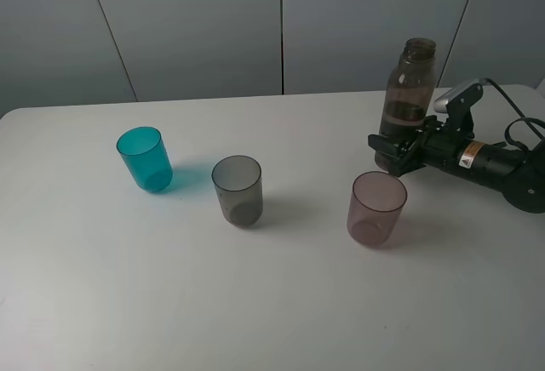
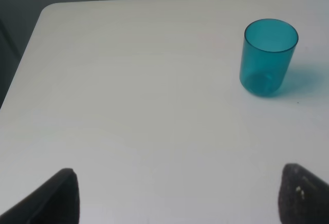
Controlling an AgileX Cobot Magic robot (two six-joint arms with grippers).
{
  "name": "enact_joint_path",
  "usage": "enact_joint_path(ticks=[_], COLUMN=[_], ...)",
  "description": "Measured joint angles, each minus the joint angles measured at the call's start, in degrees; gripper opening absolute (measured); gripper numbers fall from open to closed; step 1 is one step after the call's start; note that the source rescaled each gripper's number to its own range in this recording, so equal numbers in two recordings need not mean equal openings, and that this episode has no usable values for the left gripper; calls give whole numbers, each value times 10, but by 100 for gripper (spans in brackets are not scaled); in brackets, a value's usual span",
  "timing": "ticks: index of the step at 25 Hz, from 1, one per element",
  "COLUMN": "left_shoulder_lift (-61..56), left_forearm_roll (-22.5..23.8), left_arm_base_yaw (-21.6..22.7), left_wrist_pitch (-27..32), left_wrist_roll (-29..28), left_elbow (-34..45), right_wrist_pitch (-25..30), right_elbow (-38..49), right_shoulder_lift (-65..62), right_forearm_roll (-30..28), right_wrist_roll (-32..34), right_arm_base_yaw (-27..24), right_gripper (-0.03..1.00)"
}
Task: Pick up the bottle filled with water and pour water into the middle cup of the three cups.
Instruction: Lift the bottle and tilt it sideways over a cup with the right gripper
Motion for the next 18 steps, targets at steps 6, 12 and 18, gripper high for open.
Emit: enact_joint_path(ticks=[6,12,18], left_shoulder_lift=[0,0,0], left_forearm_roll=[0,0,0], left_arm_base_yaw=[0,0,0], left_wrist_pitch=[0,0,0], left_wrist_roll=[0,0,0], left_elbow=[0,0,0], right_wrist_pitch=[0,0,7], right_elbow=[0,0,0], right_shoulder_lift=[0,0,-5], right_forearm_roll=[0,0,0], right_wrist_roll=[0,3,7], right_arm_base_yaw=[0,0,0], right_gripper=[5,5,5])
